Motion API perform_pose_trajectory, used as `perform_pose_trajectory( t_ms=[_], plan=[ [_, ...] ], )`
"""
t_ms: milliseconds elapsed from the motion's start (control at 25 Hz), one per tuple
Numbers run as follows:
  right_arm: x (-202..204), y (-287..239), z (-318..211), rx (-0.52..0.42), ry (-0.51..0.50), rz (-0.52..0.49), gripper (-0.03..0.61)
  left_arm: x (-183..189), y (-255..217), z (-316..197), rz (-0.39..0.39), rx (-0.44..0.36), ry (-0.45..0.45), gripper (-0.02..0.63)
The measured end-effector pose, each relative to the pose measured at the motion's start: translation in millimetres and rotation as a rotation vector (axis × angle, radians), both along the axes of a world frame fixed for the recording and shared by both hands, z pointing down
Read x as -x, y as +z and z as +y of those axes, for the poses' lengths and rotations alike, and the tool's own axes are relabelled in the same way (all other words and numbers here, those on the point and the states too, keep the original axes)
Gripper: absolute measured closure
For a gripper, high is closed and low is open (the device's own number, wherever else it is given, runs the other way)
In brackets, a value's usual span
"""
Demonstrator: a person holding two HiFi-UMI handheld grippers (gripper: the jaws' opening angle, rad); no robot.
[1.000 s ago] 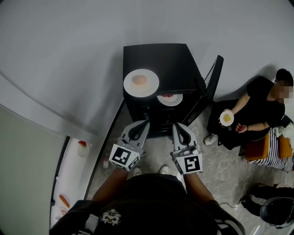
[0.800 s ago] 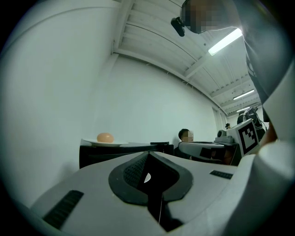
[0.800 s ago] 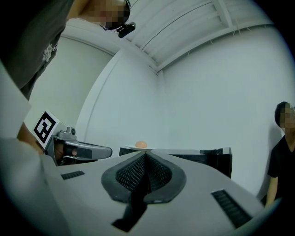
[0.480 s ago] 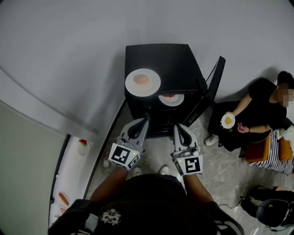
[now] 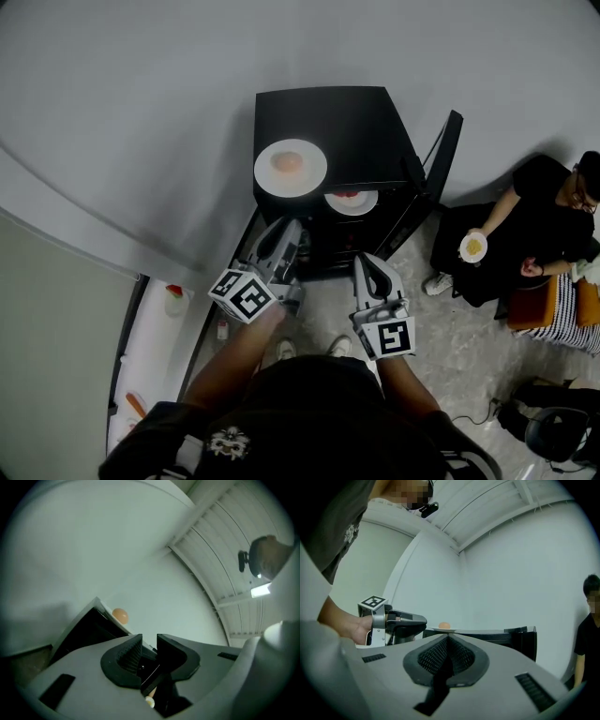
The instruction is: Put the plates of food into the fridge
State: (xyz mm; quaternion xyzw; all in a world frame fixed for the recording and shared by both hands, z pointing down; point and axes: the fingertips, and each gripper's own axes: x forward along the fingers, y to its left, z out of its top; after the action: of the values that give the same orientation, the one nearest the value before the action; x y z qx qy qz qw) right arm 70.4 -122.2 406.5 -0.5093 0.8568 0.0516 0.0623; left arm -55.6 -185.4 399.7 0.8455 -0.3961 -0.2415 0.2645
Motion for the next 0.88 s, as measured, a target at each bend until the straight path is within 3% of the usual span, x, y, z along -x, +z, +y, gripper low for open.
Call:
perform_pose_trajectory(
  t_ms=[160,280,520,720,880],
  plan=[
    [-1.1,0.4,0.3,0.002,-0.002,-0.004,0.554,8.1,5.2,-15.0,0.233,0.133,0.018,0.462],
    [-3.1,2.1,0.0,0.016,-0.005,0.009,0.554,7.9,3.9,-27.1,0.426,0.223,0.036,0.462],
    [-9.6,3.7,1.7,0.01,0.005,-0.009,0.554,3.2,14.0,-50.7,0.665,0.362,0.075,0.462],
    [-31.0,1.6,-5.1,0.006,0.058,-0.001,0.554,12.6,8.7,-61.4,0.71,0.393,0.06,0.462],
    [-46.1,3.9,-6.0,0.05,0.081,0.065,0.554,14.0,13.3,-69.7,0.732,0.426,0.032,0.462]
  ],
)
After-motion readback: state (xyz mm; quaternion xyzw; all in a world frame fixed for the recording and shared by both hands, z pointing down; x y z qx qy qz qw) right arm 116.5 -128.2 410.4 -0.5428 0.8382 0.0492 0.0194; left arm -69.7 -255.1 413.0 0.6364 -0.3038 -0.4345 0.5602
